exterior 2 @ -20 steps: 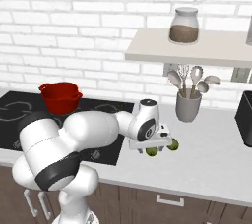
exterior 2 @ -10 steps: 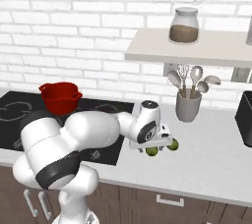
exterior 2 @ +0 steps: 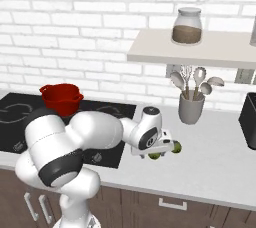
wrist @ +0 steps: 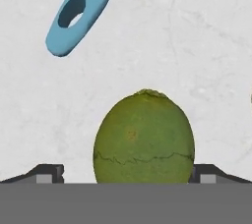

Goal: Put the lime and lime in the pot. Retrieve the spatula and lightly stir the vegetables in the pot.

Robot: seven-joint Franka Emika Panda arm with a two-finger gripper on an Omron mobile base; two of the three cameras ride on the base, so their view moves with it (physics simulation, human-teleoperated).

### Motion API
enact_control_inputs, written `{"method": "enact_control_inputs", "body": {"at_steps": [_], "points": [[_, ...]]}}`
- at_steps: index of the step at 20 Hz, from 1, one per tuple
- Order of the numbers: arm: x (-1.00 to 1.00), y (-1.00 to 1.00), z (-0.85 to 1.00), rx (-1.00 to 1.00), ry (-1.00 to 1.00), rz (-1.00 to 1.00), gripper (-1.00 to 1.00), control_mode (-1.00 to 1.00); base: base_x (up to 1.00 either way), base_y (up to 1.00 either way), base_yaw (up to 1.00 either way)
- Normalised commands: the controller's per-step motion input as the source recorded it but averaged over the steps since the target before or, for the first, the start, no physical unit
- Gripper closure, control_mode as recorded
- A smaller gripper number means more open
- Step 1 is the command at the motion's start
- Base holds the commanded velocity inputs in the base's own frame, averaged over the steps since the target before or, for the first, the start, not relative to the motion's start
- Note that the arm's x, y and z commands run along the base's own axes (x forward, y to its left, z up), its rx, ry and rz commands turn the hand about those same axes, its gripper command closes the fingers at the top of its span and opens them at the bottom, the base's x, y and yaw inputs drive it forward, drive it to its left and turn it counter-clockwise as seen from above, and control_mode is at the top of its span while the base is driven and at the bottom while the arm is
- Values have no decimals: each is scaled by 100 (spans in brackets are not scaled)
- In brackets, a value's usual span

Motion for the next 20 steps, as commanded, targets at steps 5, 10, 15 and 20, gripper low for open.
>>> {"method": "enact_control_inputs", "body": {"at_steps": [5,10,15,20], "points": [[0,1,-13,0,0,2,100,-100,0,0,0],[-16,8,0,1,-1,7,100,-100,0,0,0],[-56,27,63,0,-12,16,100,-100,0,0,0],[-45,54,92,0,-6,14,100,-100,0,0,0]]}}
